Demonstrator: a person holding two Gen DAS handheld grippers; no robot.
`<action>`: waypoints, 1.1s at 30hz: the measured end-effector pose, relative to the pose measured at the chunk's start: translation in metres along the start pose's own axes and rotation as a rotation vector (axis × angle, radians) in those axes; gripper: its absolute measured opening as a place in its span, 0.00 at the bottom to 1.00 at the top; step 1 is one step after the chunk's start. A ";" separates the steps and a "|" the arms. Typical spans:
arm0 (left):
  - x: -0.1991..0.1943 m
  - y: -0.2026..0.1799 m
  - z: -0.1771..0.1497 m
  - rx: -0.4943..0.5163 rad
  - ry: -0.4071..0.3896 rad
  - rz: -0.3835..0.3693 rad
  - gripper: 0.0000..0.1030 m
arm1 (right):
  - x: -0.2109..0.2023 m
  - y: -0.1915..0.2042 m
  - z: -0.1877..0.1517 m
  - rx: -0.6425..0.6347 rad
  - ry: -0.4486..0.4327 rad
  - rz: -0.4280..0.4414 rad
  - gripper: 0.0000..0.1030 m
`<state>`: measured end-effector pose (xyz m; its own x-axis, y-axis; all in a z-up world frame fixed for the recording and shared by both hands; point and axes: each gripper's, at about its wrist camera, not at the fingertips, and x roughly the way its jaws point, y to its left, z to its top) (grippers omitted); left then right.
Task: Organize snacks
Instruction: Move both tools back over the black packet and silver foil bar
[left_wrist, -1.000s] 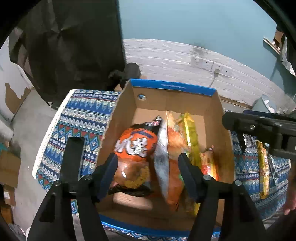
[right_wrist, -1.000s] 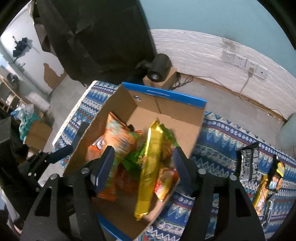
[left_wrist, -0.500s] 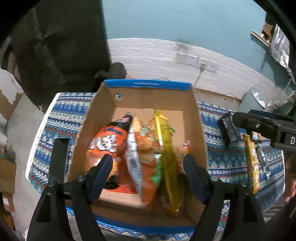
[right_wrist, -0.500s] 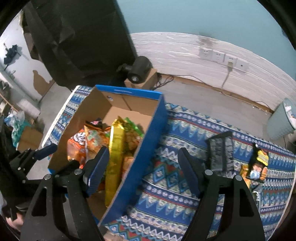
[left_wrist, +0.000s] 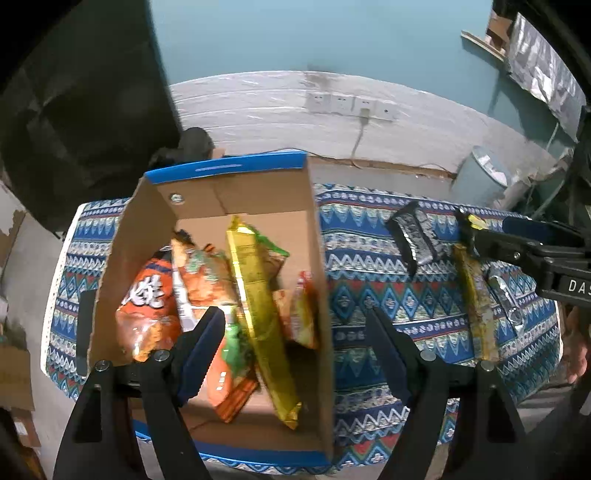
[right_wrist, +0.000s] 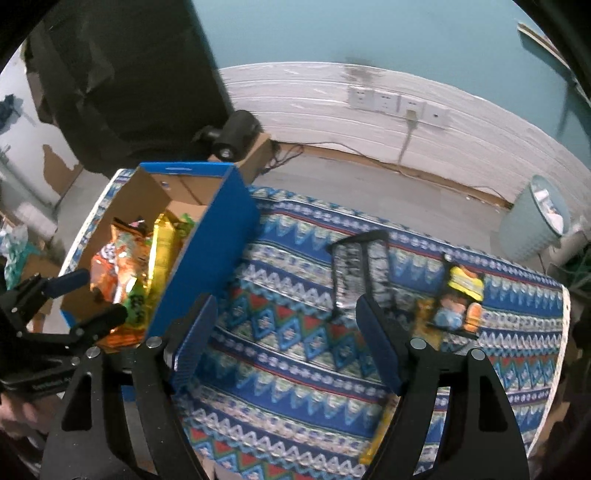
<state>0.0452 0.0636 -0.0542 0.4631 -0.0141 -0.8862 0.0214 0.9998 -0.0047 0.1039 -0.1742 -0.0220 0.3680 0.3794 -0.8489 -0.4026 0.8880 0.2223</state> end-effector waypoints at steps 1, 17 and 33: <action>0.001 -0.004 0.000 0.007 0.002 0.002 0.80 | -0.002 -0.006 -0.002 0.004 -0.001 -0.009 0.75; 0.025 -0.079 0.003 0.141 0.068 0.006 0.85 | -0.024 -0.098 -0.041 0.112 -0.004 -0.123 0.76; 0.072 -0.129 -0.005 0.245 0.174 0.033 0.85 | 0.008 -0.174 -0.085 0.173 0.105 -0.174 0.76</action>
<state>0.0711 -0.0667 -0.1199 0.3087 0.0426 -0.9502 0.2314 0.9656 0.1185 0.1056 -0.3480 -0.1083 0.3263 0.1956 -0.9248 -0.1877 0.9723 0.1394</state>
